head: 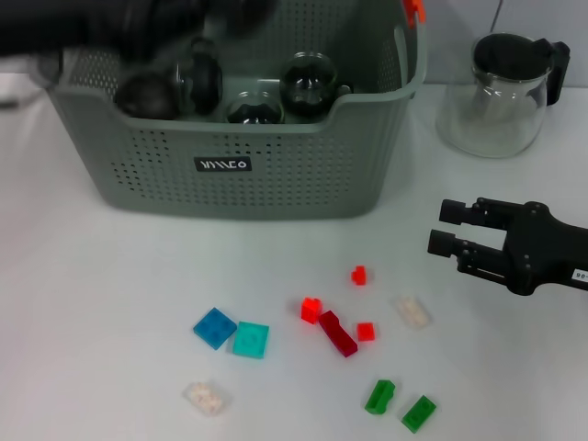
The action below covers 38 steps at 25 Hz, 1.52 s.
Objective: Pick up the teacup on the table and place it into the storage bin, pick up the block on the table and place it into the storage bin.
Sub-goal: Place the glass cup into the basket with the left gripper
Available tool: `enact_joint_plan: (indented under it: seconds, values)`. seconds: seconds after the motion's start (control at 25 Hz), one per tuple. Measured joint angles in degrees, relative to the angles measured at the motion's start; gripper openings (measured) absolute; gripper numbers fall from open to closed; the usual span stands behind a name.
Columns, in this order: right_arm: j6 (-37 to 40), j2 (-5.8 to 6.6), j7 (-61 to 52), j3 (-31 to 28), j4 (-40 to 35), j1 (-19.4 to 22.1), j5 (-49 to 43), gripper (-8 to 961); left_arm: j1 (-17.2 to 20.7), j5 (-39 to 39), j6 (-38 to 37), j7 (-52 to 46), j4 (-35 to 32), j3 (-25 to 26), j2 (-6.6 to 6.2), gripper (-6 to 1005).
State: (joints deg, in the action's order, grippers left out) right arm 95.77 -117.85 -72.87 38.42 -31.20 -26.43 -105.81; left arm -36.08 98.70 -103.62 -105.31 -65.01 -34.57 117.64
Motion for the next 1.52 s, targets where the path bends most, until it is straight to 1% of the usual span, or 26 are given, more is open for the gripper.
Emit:
enact_joint_plan:
  seconds: [0.12, 0.16, 0.24, 0.32, 0.36, 0.4, 0.56, 0.68, 0.76, 0.84, 1.0, 1.12, 1.24, 1.52]
  values:
    - [-0.1, -0.06, 0.0, 0.0, 0.0, -0.1, 0.0, 552, -3.5, 2.7, 7.5, -8.1, -0.4, -3.4, -1.92, 46]
    - [-0.1, -0.07, 0.0, 0.0, 0.0, -0.1, 0.0, 552, -5.5, 5.3, 10.9, -12.7, -0.4, -5.6, -3.07, 46]
    - [-0.1, -0.12, -0.1, 0.1, 0.0, -0.1, 0.0, 552, -8.8, 10.3, 15.3, -19.3, 0.0, -9.2, -4.82, 46]
    - [-0.1, -0.17, -0.1, 0.3, 0.0, 0.0, -0.2, 552, -12.4, 17.0, 19.5, -25.1, 1.6, -12.4, -5.91, 46]
    - [0.0, -0.2, -0.1, 0.3, 0.0, 0.1, -0.2, 552, -15.8, 23.0, 22.7, -28.3, 4.4, -13.9, -6.18, 46]
    - [0.0, -0.23, 0.0, 0.3, 0.0, 0.2, -0.2, 552, -15.8, 23.0, 22.7, -28.3, 4.4, -13.9, -6.18, 46]
    - [0.0, -0.45, 0.0, 0.1, 0.1, 0.3, -0.1, 552, -23.4, 34.5, 28.7, -31.5, 13.0, -14.7, -6.24, 45]
    - [-0.1, -0.71, 0.0, 0.3, 0.1, -0.1, -0.1, 552, -27.5, 42.0, 34.0, -34.1, 18.5, -16.7, -6.05, 45]
    - [-0.1, -0.78, 0.0, 0.5, 0.1, -0.4, -0.2, 552, -29.1, 46.3, 37.2, -35.8, 21.0, -18.5, -5.63, 45]
    - [-0.1, -0.86, 0.0, 0.6, 0.1, -0.6, -0.3, 552, -30.3, 51.0, 40.1, -37.9, 22.7, -20.6, -4.89, 45]
    - [0.0, -0.89, 0.0, 0.6, 0.1, -0.7, -0.3, 552, -31.2, 58.2, 43.1, -40.6, 24.1, -23.1, -3.15, 45]
    - [-0.2, -0.92, 0.0, 0.6, 0.1, -0.7, -0.3, 552, -31.3, 63.1, 45.6, -41.4, 25.3, -24.1, -1.35, 45]
    - [-0.5, -0.99, 0.0, 0.6, 0.1, -0.7, -0.3, 552, -31.4, 64.7, 47.7, -41.4, 27.2, -26.0, -0.5, 45]
    - [-0.5, -1.06, -0.1, 0.6, 0.1, -0.8, -0.3, 552, -31.0, 64.9, 49.9, -41.5, 29.7, -33.0, 0.17, 46]
